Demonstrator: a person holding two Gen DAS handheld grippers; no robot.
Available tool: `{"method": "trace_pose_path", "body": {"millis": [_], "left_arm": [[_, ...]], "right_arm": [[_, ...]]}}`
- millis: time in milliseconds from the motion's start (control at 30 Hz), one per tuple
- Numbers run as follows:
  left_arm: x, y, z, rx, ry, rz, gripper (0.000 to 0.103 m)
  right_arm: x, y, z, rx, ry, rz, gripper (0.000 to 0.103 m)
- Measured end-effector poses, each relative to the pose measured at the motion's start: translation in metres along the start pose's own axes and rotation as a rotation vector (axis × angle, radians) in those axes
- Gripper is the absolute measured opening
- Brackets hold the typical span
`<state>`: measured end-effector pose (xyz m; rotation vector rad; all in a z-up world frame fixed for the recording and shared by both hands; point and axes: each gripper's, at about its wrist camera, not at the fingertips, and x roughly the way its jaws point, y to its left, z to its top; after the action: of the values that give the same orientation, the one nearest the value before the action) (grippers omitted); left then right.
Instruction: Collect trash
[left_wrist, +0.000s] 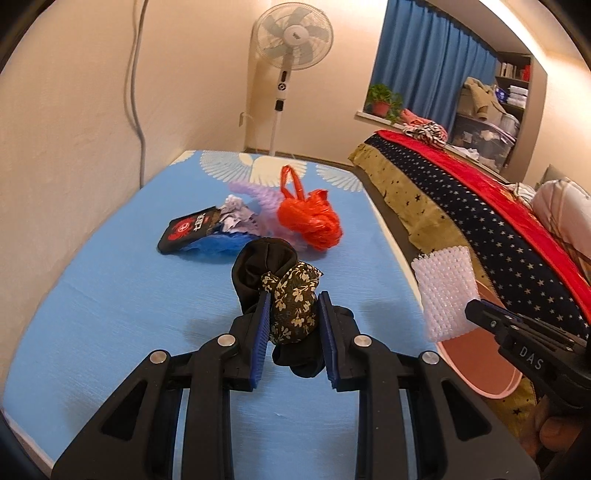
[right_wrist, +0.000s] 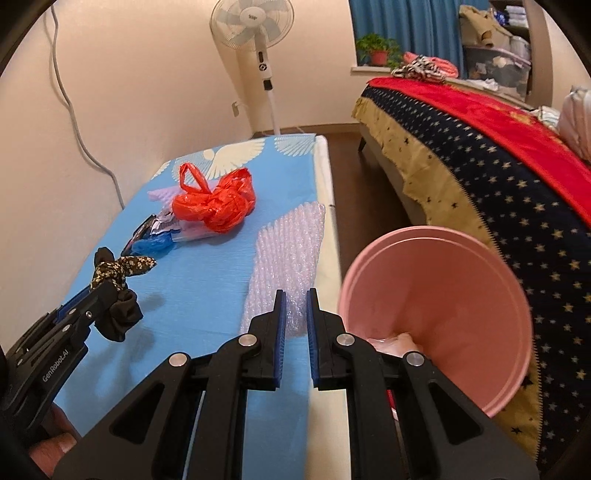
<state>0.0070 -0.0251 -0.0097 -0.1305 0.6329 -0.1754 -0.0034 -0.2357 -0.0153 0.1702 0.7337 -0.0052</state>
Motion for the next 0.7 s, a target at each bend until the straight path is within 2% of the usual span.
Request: {"method": "trace_pose_path", "body": {"millis": [467, 700], "left_arm": [[-0.009, -0.028, -0.01, 0.052, -0.009, -0.075, 0.025], [-0.007, -0.037, -0.011, 0.061, -0.009, -0.095, 0.025]], "right_arm": [[-0.044, -0.018, -0.003, 0.035, -0.089, -0.077, 0.011], [-0.05, -0.024, 0.0, 0.032, -0.118, -0.124, 0.011]]}}
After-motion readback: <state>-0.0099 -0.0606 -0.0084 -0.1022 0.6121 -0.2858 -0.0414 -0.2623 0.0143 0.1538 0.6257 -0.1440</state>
